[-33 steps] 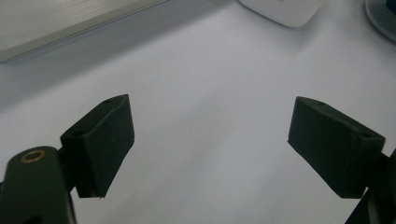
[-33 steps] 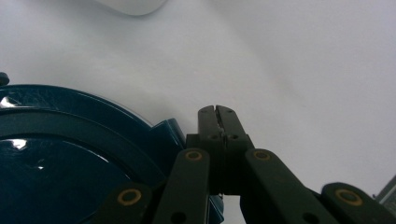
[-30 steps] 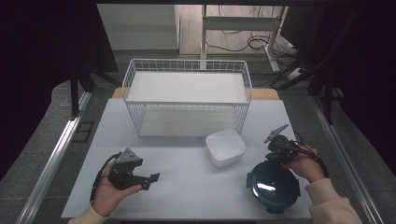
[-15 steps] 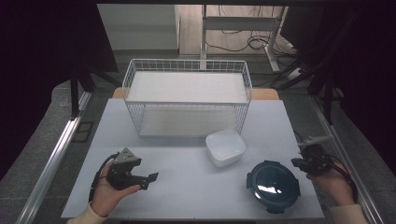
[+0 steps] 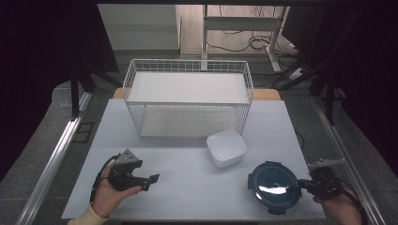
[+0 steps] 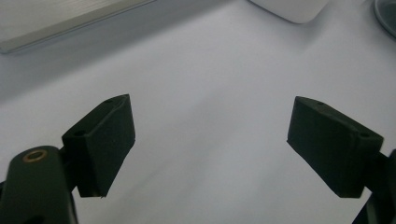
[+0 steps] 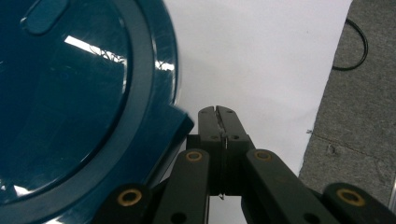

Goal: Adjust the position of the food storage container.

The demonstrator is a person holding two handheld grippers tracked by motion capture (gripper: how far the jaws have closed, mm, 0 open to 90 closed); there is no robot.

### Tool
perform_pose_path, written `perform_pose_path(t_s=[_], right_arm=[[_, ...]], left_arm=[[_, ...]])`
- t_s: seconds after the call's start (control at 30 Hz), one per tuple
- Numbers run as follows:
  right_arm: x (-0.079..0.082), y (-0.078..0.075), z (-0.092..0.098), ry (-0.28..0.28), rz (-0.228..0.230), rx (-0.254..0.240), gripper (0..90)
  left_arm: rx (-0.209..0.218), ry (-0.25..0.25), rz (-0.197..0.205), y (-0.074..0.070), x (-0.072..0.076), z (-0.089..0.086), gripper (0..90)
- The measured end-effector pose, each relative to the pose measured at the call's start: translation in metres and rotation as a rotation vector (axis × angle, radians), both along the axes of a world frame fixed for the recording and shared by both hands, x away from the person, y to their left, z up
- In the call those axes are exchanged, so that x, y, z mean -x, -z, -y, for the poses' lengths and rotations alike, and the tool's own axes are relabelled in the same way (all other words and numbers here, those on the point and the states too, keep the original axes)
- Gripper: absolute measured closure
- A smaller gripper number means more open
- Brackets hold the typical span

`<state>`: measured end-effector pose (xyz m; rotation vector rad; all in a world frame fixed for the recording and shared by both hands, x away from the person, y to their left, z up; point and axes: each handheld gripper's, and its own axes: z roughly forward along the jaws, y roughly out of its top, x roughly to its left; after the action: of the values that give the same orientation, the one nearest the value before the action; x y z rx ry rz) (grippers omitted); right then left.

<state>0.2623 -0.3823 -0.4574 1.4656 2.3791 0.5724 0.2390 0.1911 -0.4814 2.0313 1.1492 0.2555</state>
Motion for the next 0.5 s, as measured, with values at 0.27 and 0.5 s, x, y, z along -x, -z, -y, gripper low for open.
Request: perform_pose_path(t_s=[0.27, 0.5], right_arm=[[-0.003, 0.0, -0.001, -0.038, -0.006, 0.008, 89.7], [-0.005, 0.001, -0.015, -0.088, -0.012, -0.004, 89.8]], left_arm=[[0.005, -0.001, -0.007, 0.001, 0.0, 0.0, 15.0], [0.01, 0.0, -0.013, 0.002, -0.002, 0.001, 15.0]])
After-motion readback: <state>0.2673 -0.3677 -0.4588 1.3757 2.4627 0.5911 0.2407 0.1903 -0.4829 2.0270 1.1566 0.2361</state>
